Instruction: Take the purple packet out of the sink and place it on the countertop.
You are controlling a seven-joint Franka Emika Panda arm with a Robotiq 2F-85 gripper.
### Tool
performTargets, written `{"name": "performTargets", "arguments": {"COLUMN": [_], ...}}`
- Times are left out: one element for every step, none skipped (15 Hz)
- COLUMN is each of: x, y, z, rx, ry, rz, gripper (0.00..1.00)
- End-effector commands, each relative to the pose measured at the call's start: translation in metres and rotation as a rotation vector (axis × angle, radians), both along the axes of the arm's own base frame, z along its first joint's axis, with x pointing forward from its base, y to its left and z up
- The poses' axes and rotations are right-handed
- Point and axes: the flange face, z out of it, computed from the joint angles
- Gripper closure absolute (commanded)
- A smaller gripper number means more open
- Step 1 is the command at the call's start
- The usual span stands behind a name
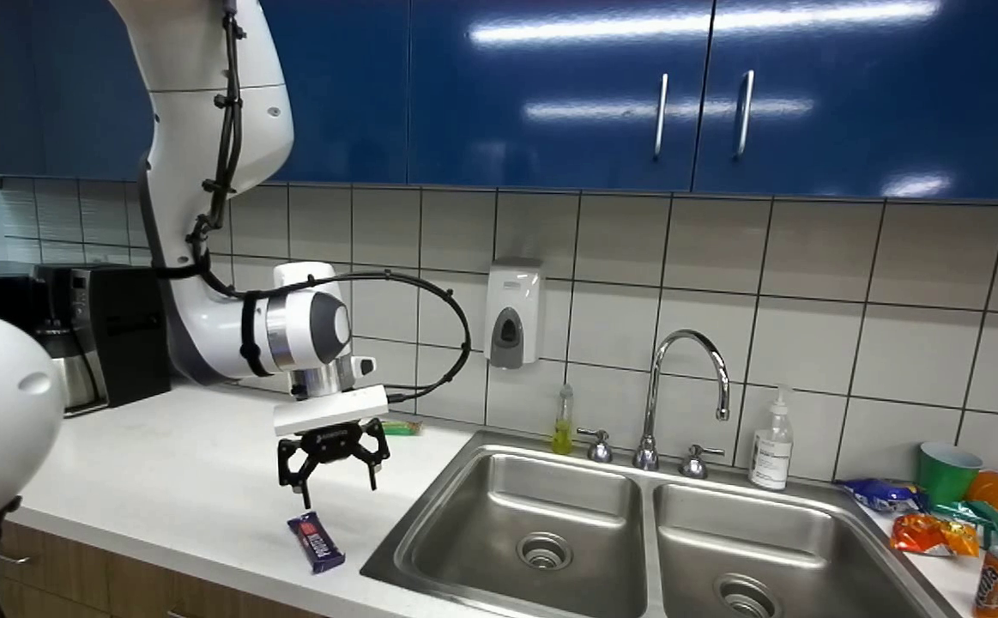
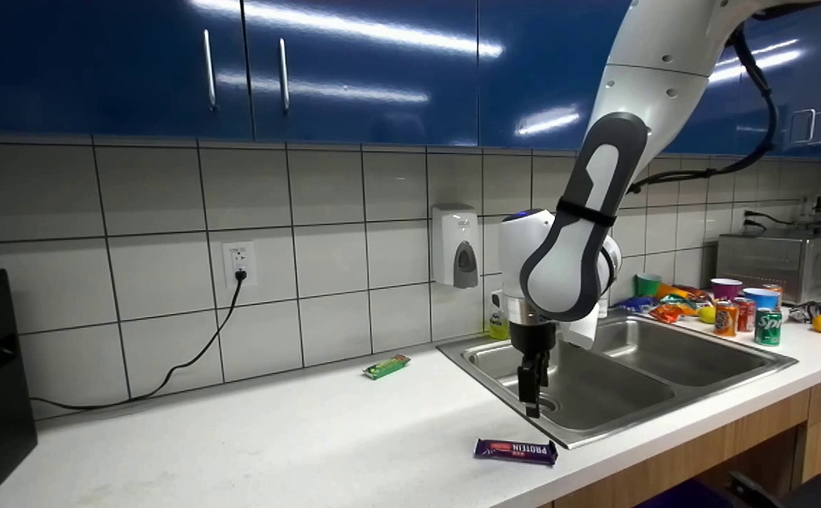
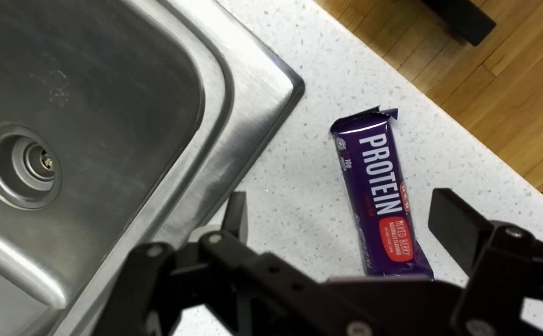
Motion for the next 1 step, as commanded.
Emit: {"name": "performTargets", "arguments": {"x": [0.0002], "y": [0.0], "z": [0.0005], "rx": [0.0], "ry": [0.001], "rz": [0.0], "gripper": [0.0]}}
